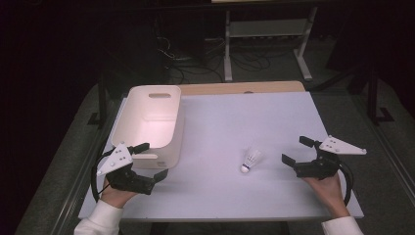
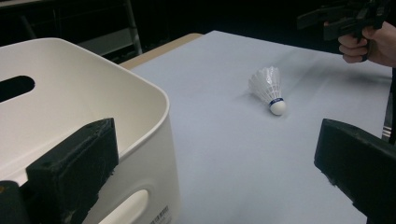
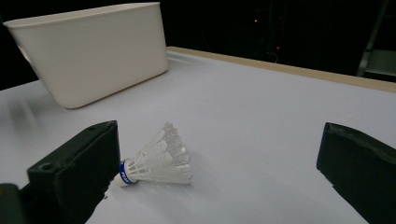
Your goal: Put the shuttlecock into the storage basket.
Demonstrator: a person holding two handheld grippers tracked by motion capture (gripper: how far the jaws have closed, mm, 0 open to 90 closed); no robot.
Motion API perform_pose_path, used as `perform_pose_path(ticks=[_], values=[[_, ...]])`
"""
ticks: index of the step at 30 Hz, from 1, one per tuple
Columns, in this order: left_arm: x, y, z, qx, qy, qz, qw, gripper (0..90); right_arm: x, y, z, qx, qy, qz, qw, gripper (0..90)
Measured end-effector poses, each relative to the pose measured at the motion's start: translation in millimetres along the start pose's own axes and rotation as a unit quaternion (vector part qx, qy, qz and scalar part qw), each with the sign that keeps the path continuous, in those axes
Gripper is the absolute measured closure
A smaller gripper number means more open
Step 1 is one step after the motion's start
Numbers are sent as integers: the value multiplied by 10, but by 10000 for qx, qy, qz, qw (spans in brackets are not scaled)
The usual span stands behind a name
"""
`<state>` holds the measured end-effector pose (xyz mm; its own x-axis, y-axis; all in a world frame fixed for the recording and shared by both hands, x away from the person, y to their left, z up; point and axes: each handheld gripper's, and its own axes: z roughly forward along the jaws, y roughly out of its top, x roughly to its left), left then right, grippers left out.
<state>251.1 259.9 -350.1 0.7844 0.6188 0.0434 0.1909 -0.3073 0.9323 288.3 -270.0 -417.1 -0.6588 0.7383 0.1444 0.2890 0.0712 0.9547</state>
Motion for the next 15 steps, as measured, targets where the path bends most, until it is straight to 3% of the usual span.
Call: perform_pose_path(ticks=[15], values=[[-18, 187, 148, 375, -225, 146, 9989, 0, 0, -1, -3, 39, 40, 28, 10000, 0]])
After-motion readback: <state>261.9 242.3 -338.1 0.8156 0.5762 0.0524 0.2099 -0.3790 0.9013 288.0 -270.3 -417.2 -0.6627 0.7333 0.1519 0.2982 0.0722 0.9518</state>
